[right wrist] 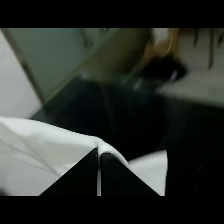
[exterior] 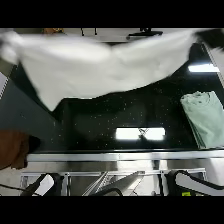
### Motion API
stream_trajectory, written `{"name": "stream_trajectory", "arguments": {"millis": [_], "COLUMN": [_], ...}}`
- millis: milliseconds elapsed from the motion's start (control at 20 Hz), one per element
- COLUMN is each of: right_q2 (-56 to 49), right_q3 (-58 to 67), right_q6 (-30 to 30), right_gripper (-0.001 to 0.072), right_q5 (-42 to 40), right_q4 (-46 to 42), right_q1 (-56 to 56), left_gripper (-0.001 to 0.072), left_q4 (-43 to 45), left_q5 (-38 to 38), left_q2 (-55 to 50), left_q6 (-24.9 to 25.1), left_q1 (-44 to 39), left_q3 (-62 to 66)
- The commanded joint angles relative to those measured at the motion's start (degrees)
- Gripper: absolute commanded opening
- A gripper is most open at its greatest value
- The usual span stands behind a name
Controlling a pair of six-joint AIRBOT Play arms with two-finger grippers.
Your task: Fold the shirts.
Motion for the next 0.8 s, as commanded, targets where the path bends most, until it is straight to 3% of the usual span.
{"name": "stream_trajectory", "arguments": {"millis": [0, 150, 200, 300, 400, 550, 650, 750], "right_q2": [7.37, 10.27, 10.03, 8.13, 4.09, -3.37, -9.29, -15.69], "right_q3": [15.82, 16.55, 16.52, 16.50, 15.50, 10.12, 5.81, 1.33], "right_q6": [0.68, 1.09, 1.09, 1.14, 1.66, 1.01, 1.03, 1.31], "right_gripper": [0.0024, 0.0024, 0.0025, 0.0026, 0.0025, 0.0025, 0.0025, 0.0024], "right_q5": [-7.93, -9.49, -8.79, -6.75, -2.64, 2.69, 5.55, 5.60], "right_q4": [1.90, -0.26, -0.61, -0.59, 2.62, 6.05, 2.03, -7.87], "right_q1": [-7.19, -10.43, -10.99, -11.04, -11.02, -8.98, -3.17, 3.54], "left_gripper": [0.0015, 0.0016, 0.0016, 0.0016, 0.0016, 0.0017, 0.0017, 0.0017], "left_q4": [-7.96, 0.83, 3.21, 5.90, 12.15, 26.12, 38.47, 49.96], "left_q5": [12.94, 12.22, 11.52, 9.79, 7.26, 5.29, 7.02, 10.60], "left_q2": [7.41, 8.74, 8.74, 8.66, 7.52, 1.73, -4.57, -11.87], "left_q6": [-6.56, -14.88, -17.68, -17.55, -16.35, -12.83, -11.85, -12.76], "left_q1": [12.96, 28.26, 29.83, 27.26, 20.13, 0.09, -13.35, -22.56], "left_q3": [21.24, 31.30, 32.09, 28.09, 21.40, 10.40, 3.50, -1.60]}}
